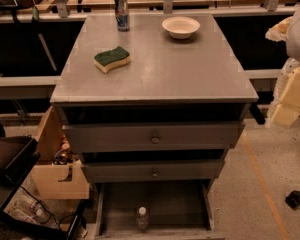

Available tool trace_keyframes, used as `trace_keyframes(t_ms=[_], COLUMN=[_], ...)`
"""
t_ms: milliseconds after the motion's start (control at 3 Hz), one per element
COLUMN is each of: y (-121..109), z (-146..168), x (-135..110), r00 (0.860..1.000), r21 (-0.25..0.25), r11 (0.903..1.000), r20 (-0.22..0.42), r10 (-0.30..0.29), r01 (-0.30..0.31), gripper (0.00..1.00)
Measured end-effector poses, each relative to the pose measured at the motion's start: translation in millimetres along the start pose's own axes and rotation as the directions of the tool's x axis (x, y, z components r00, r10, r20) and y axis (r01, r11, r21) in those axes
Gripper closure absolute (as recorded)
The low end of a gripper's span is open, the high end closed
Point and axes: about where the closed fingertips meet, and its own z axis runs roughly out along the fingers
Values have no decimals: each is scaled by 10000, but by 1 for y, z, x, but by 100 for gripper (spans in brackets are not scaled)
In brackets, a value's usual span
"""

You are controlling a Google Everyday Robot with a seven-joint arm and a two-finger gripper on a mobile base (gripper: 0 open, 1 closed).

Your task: Pick water bottle from bottom drawer and place on counter

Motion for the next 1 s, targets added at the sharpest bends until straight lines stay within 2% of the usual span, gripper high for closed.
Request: trace_keyframes(t_ms=[667,1000], y=[-1,8], z=[-1,20], x=[-1,3], r00=[9999,9979], r21=[112,82], r11=[9999,9999], r20=[150,634], r10=[1,87], r01=[-3,-92], gripper=[0,0])
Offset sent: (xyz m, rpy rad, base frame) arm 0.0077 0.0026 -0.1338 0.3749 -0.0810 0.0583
